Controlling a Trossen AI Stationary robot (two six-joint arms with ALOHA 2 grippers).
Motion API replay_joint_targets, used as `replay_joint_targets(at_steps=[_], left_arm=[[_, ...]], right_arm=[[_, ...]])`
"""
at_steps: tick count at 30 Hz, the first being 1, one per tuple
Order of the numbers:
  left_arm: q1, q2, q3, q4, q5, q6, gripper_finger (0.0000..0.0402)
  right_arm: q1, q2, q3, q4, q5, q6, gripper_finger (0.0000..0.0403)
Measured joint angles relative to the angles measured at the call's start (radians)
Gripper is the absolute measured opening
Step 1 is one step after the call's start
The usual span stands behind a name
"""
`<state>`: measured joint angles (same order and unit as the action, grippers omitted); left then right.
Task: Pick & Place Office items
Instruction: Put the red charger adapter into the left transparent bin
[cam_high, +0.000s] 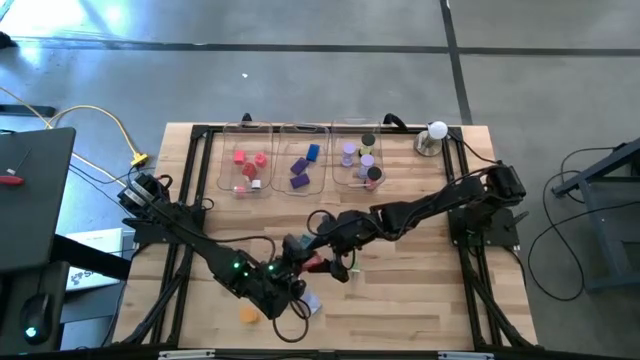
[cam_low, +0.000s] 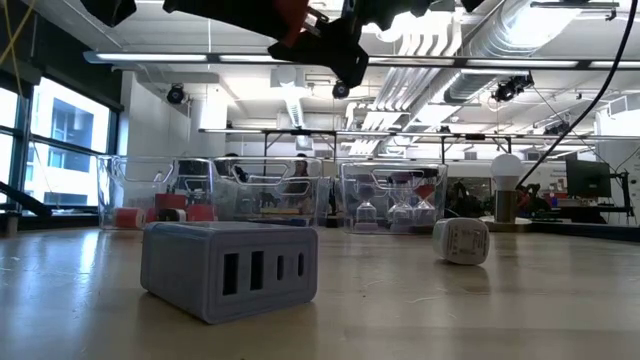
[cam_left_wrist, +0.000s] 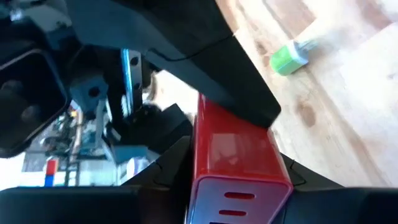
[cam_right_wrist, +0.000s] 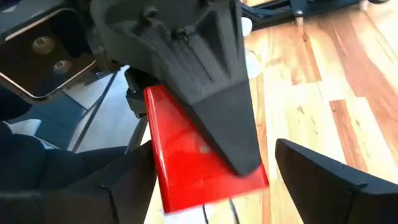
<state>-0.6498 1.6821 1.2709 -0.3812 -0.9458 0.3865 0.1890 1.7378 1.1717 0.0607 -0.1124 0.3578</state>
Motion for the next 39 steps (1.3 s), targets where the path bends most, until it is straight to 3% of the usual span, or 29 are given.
replay_joint_targets(at_steps=[12, 18, 24, 27, 32, 39], left_arm=[[0.0, -0.004, 0.0, -0.044, -0.122, -0.104, 0.0115], [0.0, -0.01, 0.006, -0.055, -0.32, -0.272, 0.0115], [0.027, -0.045, 0.005, -0.194, -0.327, -0.382, 0.0114], [0.06, -0.099, 0.005, -0.326, -0.272, -0.507, 0.0114], [0.178, -0.218, 0.004, -0.586, -0.079, -0.812, 0.0114], [0.461, -0.341, 0.004, -0.926, 0.179, -1.218, 0.0114]], right_arm=[[0.0, -0.071, 0.0, -0.169, 0.164, 0.049, 0.031], [-0.005, -0.102, -0.006, -0.333, 0.394, 0.089, 0.0311], [0.019, -0.124, -0.006, -0.473, 0.501, 0.161, 0.031], [0.029, -0.126, -0.003, -0.47, 0.524, 0.168, 0.0311], [0.063, -0.126, -0.003, -0.478, 0.54, 0.169, 0.031], [0.086, -0.126, -0.003, -0.47, 0.55, 0.163, 0.0308]])
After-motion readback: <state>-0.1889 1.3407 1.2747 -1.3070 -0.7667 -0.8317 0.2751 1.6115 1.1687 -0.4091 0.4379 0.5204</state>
